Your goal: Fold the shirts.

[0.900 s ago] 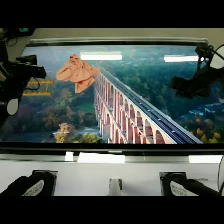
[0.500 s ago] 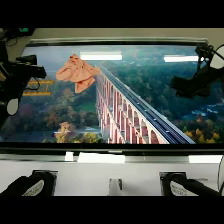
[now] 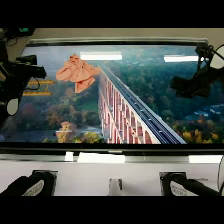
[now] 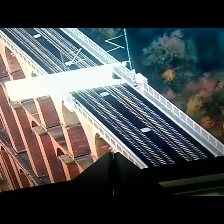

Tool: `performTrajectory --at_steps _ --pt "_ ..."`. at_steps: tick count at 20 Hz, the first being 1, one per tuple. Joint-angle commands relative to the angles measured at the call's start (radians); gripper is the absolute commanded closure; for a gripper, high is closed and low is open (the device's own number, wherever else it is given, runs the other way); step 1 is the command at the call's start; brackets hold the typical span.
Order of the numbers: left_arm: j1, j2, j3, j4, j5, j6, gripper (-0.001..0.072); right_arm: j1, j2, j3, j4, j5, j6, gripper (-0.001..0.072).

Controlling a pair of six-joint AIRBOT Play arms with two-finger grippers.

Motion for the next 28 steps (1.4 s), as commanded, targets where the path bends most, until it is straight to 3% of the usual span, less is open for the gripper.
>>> performTrajectory --at_steps 1,6,12,14,18,25,28 --pt "-0.001 0.000 0.001 0.000 0.000 0.000 0.0666 0.001 0.000 0.000 0.001 -0.020 0.000 0.0686" --pt "-0.001 -0.001 0.001 0.000 0.000 0.000 0.0666 0.001 0.000 0.000 0.001 -0.158 0.000 0.0686" --pt "-0.001 -0.001 0.001 -0.001 0.001 -0.003 0.0667 0.001 0.000 0.000 0.000 -0.224 0.000 0.0686" --pt "-0.010 -0.001 0.001 -0.004 0.102 -0.078 0.0667 0.001 0.000 0.000 0.001 -0.233 0.000 0.0686" --pt "-0.043 0.000 0.001 -0.004 0.246 -0.323 0.0666 0.001 0.000 0.000 0.000 -0.261 0.000 0.0686" --pt "-0.147 -0.001 0.000 -0.004 0.243 -0.361 0.0656 0.001 -0.002 0.000 0.005 -0.335 -0.001 0.0684" --pt "-0.164 -0.001 0.000 -0.004 0.230 -0.412 0.0630 0.001 -0.002 0.000 0.005 -0.327 -0.060 0.0684"
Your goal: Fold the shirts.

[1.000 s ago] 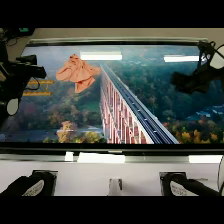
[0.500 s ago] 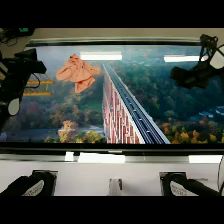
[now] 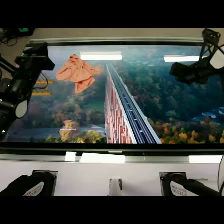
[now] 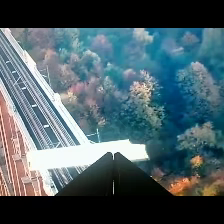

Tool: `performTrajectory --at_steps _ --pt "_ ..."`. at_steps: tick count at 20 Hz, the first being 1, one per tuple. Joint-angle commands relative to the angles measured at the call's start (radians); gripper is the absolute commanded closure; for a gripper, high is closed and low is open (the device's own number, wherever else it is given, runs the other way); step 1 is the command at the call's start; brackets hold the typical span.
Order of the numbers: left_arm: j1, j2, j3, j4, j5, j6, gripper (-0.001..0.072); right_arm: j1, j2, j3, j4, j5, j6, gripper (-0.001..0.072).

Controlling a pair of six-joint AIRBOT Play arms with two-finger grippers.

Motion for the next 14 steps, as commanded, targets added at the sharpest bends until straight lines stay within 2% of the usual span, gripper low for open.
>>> performTrajectory --at_steps 1,2,3,4,5,6,7,9,11,12,14 --pt "-0.023 -0.001 0.001 0.000 -0.025 -0.042 0.0629 0.001 -0.001 0.000 0.002 -0.001 -0.043 0.0684" --pt "-0.016 -0.011 0.004 0.000 -0.069 -0.043 0.0594 0.001 -0.001 0.000 0.008 0.010 -0.043 0.0684" --pt "-0.010 -0.038 0.022 0.000 -0.201 -0.043 0.0421 0.001 -0.001 0.000 0.019 0.015 -0.043 0.0685" --pt "-0.010 -0.078 0.055 0.000 -0.391 -0.031 0.0350 0.001 -0.001 0.000 0.039 0.014 -0.042 0.0685" --pt "-0.010 -0.137 0.099 0.000 -0.587 0.026 0.0268 0.001 -0.001 -0.001 0.066 0.007 -0.042 0.0685" --pt "-0.010 -0.204 0.148 0.000 -0.715 0.083 0.0220 0.001 -0.001 -0.001 0.094 0.001 -0.043 0.0685" --pt "-0.008 -0.264 0.198 0.000 -0.777 0.116 0.0220 0.001 -0.001 -0.001 0.116 0.000 -0.043 0.0685" --pt "0.008 -0.392 0.330 -0.019 -0.821 0.122 0.0231 0.001 -0.001 -0.001 0.148 0.002 -0.043 0.0685" --pt "0.051 -0.547 0.524 -0.149 -0.926 0.123 0.0230 0.001 -0.001 -0.001 0.167 0.005 -0.043 0.0674" --pt "0.081 -0.634 0.637 -0.223 -1.000 0.123 0.0228 0.001 -0.002 -0.001 0.170 0.010 -0.044 0.0619" --pt "0.137 -0.780 0.830 -0.335 -1.133 0.123 0.0204 0.001 -0.005 -0.001 0.183 0.024 -0.077 0.0417"
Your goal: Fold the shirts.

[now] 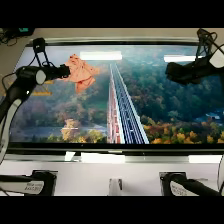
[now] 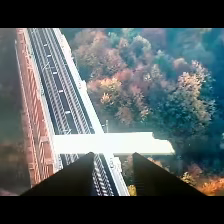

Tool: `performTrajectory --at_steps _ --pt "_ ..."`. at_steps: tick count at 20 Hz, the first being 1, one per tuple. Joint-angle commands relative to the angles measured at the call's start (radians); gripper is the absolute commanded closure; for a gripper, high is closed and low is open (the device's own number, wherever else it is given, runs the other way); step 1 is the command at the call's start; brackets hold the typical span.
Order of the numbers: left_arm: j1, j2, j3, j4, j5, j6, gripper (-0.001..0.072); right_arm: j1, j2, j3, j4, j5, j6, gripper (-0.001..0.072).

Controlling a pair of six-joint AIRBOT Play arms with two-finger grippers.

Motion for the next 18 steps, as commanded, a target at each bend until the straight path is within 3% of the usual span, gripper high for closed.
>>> performTrajectory --at_steps 1,2,3,11,18 --pt "0.087 -0.260 0.329 -0.218 -0.290 0.015 0.0090 0.001 -0.007 0.000 0.035 0.022 -0.036 0.0272" --pt "0.109 -0.307 0.386 -0.252 -0.328 0.015 0.0019 0.001 -0.013 0.000 0.035 0.025 -0.051 0.0189" --pt "0.127 -0.341 0.423 -0.276 -0.351 0.015 0.0020 0.001 -0.021 0.000 0.035 0.026 -0.070 0.0169" --pt "0.149 -0.464 0.433 -0.364 -0.322 0.015 0.0022 0.001 -0.086 0.000 0.067 -0.036 -0.086 0.0183" --pt "0.137 -0.570 0.433 -0.562 -0.159 0.015 0.0040 0.001 -0.098 0.000 0.130 -0.048 -0.087 0.0184"
